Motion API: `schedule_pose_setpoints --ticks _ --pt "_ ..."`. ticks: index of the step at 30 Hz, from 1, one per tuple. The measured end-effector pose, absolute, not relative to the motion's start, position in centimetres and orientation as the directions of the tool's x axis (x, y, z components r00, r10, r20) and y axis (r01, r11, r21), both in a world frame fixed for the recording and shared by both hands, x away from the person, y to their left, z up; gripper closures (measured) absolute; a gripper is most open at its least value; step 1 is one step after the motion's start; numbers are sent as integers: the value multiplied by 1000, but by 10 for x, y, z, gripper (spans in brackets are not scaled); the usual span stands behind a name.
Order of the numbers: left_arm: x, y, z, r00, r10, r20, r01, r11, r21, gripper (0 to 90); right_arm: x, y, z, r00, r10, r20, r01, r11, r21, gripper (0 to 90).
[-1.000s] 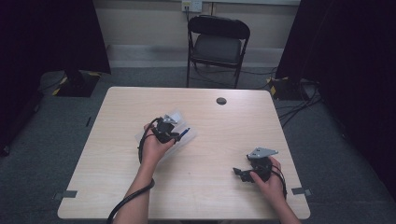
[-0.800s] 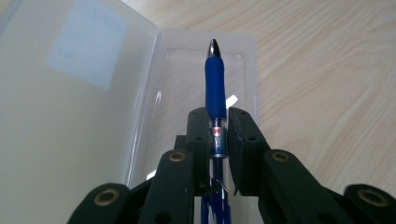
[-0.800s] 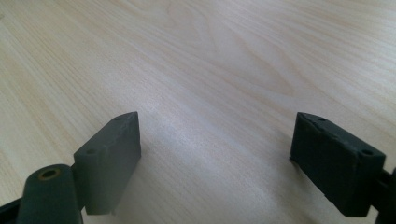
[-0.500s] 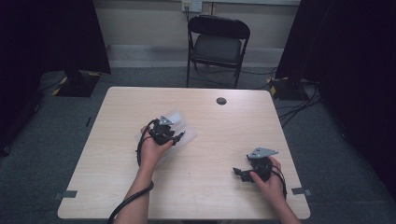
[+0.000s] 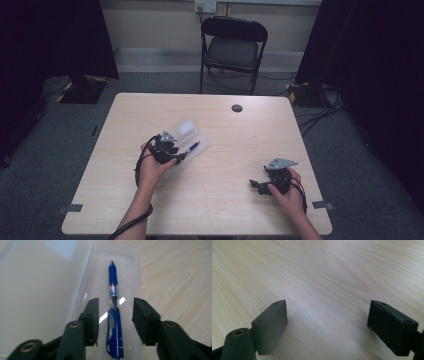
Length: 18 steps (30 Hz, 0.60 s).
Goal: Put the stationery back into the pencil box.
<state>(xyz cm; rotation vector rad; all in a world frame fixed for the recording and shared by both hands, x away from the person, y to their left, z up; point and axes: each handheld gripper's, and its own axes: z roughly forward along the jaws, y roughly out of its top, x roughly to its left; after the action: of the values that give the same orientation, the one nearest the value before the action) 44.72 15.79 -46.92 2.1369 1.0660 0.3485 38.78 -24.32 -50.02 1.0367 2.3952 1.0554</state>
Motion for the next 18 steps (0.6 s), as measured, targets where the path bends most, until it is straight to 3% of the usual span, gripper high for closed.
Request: schedule_pose_setpoints --ticks 1,5,12,13,16,18 --pt "448 157 -471 620 781 -73 598 -410 689 686 388 -243 -500 -683 730 -5 489 462 739 155" --pt "453 151 -476 632 772 -69 612 -443 655 760 388 -243 -500 -683 730 -5 489 463 739 155" --pt "459 148 -476 619 784 -48 601 -433 672 795 388 -244 -500 -687 726 -4 487 465 739 155" --pt "459 148 -477 614 788 -46 592 -422 687 769 388 -244 -500 -687 726 -4 487 465 739 155" --pt "457 150 -474 622 783 -8 535 -418 734 572 388 -244 -500 -687 726 -5 487 465 739 156" --pt "451 150 -470 642 766 -23 521 -415 746 543 388 -244 -500 -687 726 -5 487 465 739 155"
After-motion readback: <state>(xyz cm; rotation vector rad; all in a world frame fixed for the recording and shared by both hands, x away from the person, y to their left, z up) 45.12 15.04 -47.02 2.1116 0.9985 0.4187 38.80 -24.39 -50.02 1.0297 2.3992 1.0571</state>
